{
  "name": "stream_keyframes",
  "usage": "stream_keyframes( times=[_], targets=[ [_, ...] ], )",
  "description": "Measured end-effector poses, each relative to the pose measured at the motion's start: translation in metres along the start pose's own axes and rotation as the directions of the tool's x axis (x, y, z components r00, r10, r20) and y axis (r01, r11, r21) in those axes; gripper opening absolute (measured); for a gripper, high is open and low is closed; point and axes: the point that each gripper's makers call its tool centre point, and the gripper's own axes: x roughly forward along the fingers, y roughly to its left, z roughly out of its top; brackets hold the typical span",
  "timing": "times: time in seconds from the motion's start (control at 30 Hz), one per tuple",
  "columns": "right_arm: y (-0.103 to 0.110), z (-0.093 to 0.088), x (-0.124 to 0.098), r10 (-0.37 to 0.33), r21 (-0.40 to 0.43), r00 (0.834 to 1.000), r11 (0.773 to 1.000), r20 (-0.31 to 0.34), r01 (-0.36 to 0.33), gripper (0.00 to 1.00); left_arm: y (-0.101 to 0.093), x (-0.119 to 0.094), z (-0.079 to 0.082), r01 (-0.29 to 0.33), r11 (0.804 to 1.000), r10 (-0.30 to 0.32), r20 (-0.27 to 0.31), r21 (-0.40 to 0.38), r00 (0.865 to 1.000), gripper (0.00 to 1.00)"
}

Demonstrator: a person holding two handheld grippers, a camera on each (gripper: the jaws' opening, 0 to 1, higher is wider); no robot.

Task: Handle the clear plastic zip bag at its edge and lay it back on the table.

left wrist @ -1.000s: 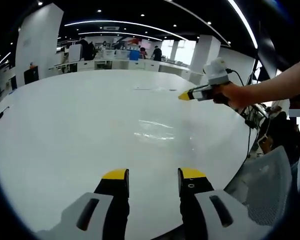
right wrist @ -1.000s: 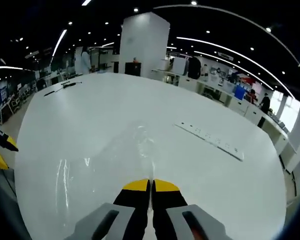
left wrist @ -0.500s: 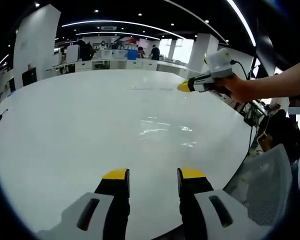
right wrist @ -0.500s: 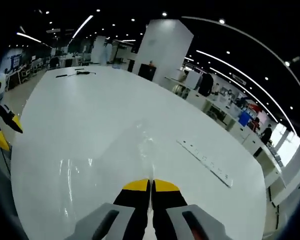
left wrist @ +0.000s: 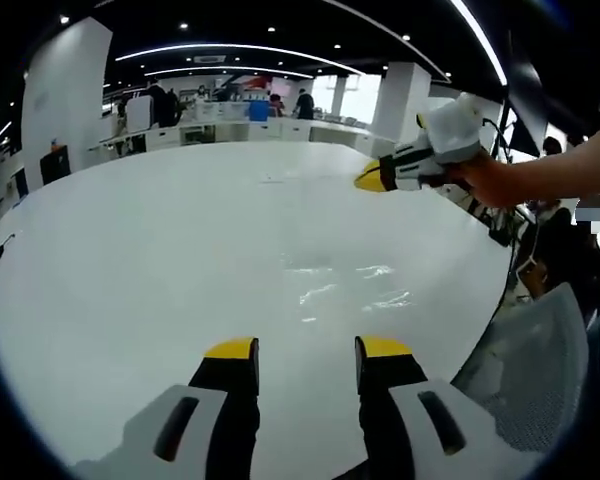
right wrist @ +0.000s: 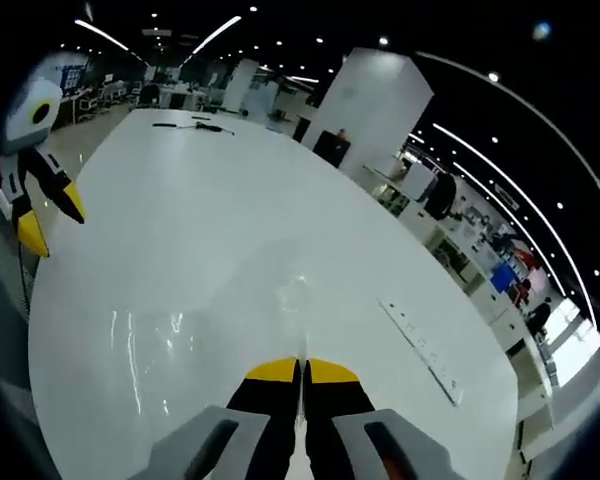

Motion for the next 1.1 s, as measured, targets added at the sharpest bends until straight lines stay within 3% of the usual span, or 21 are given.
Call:
stream_keyframes(
  times=[0.33, 0.53, 0.77, 1.1],
  targets=[
    [0.016, 0.007, -0.005, 0.039, -0.037, 0.999, 0.999, 0.012, -0.038, 0.00, 0.023, 0.020, 0.038, -0.021, 0.996, 0.019, 0.018, 0.085, 1.000, 0.35],
    [0.028, 0.009, -0.007, 0.061, -0.069, 0.998, 0.996, 0.014, -0.060, 0.00, 0.017, 0.032, 0.054, -0.001, 0.988, -0.001, 0.010, 0.156, 1.000, 0.36],
    [0.044, 0.013, -0.010, 0.098, -0.126, 0.995, 0.988, 0.022, -0.095, 0.00, 0.021, 0.046, 0.062, 0.003, 0.959, 0.002, -0.019, 0.285, 1.000, 0.36],
    [0.068, 0.018, -0.013, 0.156, -0.192, 0.988, 0.970, 0.021, -0.149, 0.00, 0.024, 0.051, 0.072, 0.018, 0.935, -0.009, -0.026, 0.354, 1.000, 0.38]
  ],
)
